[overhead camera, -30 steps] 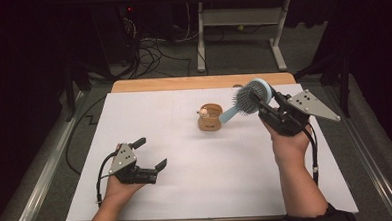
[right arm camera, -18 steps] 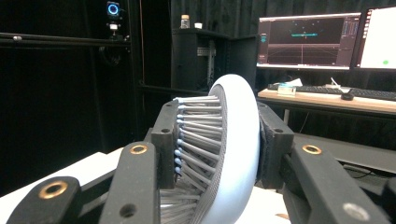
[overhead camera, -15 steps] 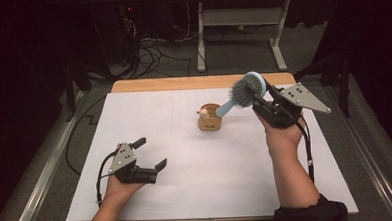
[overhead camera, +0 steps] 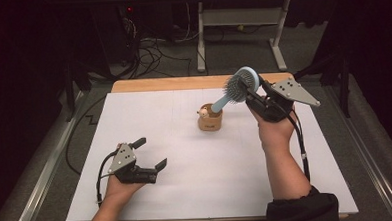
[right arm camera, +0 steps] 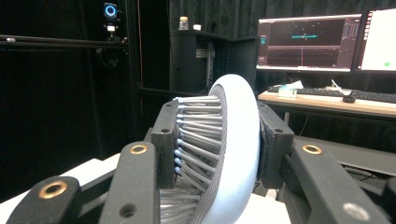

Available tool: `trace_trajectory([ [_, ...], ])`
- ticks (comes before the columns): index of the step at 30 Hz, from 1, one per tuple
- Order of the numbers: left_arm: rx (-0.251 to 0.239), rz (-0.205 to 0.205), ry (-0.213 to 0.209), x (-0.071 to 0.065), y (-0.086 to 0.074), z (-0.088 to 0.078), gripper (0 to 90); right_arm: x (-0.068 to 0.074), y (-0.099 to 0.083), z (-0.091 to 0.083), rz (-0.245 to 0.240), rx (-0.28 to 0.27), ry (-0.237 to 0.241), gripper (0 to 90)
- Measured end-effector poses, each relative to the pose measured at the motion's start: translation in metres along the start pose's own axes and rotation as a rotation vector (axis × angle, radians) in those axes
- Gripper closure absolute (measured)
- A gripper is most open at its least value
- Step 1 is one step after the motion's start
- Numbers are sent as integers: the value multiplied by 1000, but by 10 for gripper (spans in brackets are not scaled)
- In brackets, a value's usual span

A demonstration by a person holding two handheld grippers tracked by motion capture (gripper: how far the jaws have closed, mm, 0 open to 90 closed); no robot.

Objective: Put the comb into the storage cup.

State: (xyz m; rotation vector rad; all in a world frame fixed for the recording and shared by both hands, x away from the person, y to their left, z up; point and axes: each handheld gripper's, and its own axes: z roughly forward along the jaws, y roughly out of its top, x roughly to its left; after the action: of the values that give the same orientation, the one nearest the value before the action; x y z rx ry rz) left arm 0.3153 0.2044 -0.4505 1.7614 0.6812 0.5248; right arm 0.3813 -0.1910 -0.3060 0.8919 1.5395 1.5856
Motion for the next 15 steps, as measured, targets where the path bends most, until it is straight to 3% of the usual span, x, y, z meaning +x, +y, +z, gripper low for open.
trace_trajectory([
  [15,5,1,-4,0,0,1,0,-2,-10,18,23,26,-9,602],
])
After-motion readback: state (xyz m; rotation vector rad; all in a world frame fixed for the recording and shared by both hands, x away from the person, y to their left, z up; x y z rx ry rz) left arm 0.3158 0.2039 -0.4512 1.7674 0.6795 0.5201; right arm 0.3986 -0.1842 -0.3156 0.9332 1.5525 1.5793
